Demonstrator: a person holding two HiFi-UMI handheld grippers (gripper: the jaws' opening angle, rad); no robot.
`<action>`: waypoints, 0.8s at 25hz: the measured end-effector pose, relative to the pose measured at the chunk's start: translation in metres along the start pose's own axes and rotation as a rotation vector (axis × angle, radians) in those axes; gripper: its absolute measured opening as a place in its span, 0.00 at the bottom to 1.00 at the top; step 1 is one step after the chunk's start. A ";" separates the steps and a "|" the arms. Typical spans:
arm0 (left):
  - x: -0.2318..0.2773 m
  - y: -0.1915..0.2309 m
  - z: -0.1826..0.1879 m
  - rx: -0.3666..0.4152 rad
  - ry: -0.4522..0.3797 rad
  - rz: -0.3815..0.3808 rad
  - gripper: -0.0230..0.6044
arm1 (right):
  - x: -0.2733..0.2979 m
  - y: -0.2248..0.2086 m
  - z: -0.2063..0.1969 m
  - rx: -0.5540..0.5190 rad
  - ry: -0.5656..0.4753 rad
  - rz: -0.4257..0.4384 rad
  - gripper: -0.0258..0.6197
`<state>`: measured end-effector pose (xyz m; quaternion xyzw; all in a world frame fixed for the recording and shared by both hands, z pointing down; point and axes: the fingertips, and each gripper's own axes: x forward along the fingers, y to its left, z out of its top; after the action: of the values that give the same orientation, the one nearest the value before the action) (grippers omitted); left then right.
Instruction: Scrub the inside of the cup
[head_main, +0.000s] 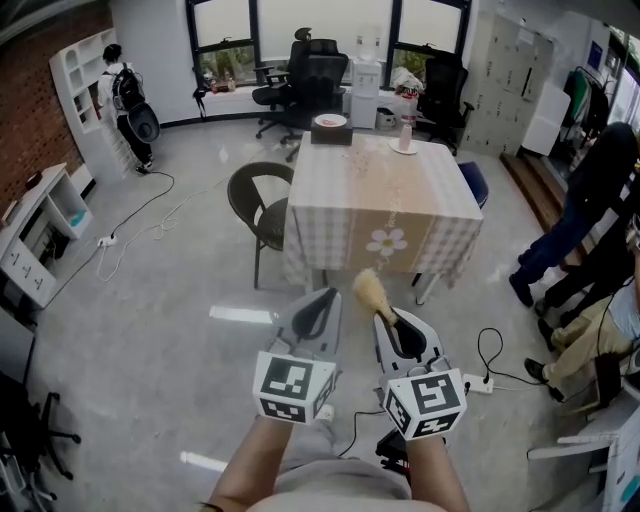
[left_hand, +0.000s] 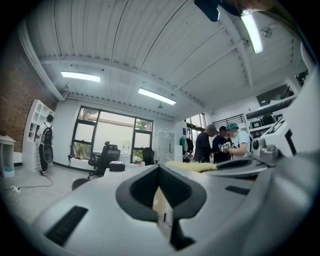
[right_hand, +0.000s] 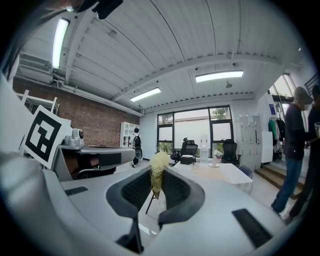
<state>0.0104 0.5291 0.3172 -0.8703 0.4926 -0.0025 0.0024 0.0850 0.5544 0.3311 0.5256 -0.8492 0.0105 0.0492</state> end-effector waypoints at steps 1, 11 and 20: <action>0.011 0.008 0.001 -0.001 0.003 -0.003 0.06 | 0.013 -0.005 0.002 0.002 0.001 -0.005 0.13; 0.113 0.090 0.004 -0.006 0.030 -0.048 0.06 | 0.131 -0.048 0.022 -0.001 0.011 -0.035 0.13; 0.162 0.132 0.000 -0.017 0.053 -0.038 0.06 | 0.186 -0.081 0.027 0.017 0.018 -0.053 0.13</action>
<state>-0.0193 0.3223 0.3166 -0.8791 0.4757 -0.0217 -0.0180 0.0730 0.3500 0.3188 0.5482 -0.8344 0.0209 0.0526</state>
